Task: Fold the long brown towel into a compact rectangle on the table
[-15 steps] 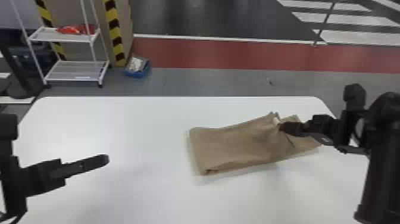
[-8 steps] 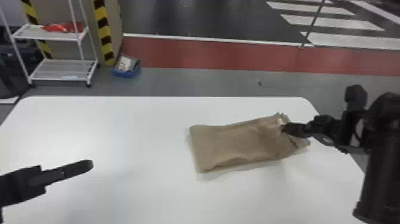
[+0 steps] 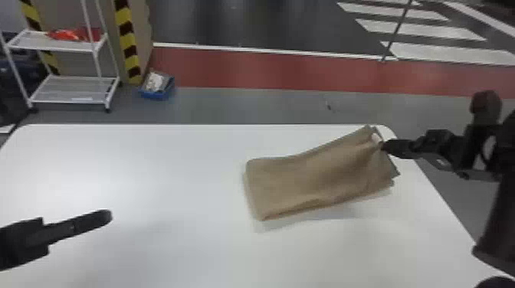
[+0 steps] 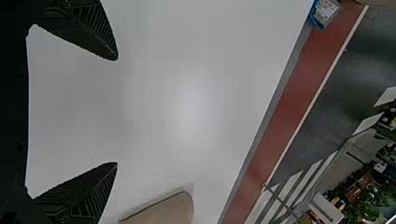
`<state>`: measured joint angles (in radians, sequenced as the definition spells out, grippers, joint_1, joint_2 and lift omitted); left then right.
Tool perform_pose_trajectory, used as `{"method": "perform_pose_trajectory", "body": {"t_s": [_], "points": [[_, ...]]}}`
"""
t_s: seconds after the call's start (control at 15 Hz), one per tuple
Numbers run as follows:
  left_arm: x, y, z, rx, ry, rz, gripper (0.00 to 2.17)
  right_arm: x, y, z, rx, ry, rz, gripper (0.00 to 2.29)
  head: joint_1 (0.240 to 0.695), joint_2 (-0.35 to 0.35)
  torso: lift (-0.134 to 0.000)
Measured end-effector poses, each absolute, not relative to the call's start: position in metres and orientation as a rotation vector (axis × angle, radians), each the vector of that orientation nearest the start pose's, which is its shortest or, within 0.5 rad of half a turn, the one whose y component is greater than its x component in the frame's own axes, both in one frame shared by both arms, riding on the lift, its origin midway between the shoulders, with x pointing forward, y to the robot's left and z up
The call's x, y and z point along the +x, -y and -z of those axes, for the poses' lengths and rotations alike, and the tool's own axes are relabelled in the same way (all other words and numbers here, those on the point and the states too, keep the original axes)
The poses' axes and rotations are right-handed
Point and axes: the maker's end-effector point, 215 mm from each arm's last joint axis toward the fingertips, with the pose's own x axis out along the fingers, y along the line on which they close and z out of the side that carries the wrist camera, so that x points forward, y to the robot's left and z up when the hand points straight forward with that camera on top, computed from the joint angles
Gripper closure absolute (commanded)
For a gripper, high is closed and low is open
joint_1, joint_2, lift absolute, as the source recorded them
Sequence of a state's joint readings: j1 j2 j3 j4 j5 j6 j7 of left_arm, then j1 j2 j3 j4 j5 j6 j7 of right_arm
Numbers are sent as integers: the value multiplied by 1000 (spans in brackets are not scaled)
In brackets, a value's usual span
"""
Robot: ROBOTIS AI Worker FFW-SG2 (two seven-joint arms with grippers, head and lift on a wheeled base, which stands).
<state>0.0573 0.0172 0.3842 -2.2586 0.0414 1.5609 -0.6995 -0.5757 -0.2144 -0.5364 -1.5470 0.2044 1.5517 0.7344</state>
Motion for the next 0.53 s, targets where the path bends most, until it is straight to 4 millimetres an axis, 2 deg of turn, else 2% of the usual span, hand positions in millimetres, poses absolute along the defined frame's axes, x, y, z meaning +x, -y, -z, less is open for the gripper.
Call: {"method": "perform_pose_trajectory", "body": {"t_s": [0.2, 0.27, 0.4, 0.53], "points": [[421, -252, 389, -464, -810, 316, 80, 554, 422, 380, 625, -887, -9, 1291, 695, -192, -125], [421, -253, 389, -464, -810, 315, 80, 553, 419, 388, 631, -907, -6, 1295, 695, -190, -125], [421, -253, 389, -462, -811, 312, 80, 556, 414, 390, 640, -921, -12, 1295, 695, -181, -125], [421, -253, 391, -458, -815, 311, 80, 564, 411, 379, 647, -900, -26, 1295, 695, -177, -125]]}}
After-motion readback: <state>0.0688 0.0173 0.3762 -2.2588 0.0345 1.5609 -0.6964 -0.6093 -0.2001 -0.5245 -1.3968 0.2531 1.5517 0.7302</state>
